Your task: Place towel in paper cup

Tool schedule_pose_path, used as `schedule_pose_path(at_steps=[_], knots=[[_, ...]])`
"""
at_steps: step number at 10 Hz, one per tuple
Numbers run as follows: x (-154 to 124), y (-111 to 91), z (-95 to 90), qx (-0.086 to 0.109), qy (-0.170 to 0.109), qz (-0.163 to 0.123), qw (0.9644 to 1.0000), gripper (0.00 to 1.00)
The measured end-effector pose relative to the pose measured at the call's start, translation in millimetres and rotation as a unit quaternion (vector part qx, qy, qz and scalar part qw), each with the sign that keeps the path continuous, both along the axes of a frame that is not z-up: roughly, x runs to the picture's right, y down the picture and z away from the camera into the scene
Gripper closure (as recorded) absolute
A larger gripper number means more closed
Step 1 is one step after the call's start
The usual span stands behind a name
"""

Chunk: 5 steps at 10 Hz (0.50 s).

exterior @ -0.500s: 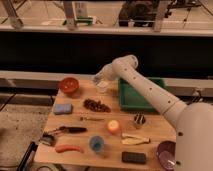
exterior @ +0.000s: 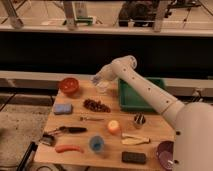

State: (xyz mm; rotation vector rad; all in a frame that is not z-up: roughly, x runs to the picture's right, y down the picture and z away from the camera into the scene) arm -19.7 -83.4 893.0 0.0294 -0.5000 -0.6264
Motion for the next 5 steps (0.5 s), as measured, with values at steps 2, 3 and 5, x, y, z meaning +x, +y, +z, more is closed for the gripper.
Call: schedule_pose_path(at_steps=[2,3,5], knots=[[-0.8,0.5,1.6,-0.002,-0.001,-0.003,1.0000,0.69],[-0.7,0.9,2.5,-0.002,0.000,-0.003,1.0000,0.61],[-1.3,0.2,2.3,-0.002,0.001,-0.005,1.0000,0.40]])
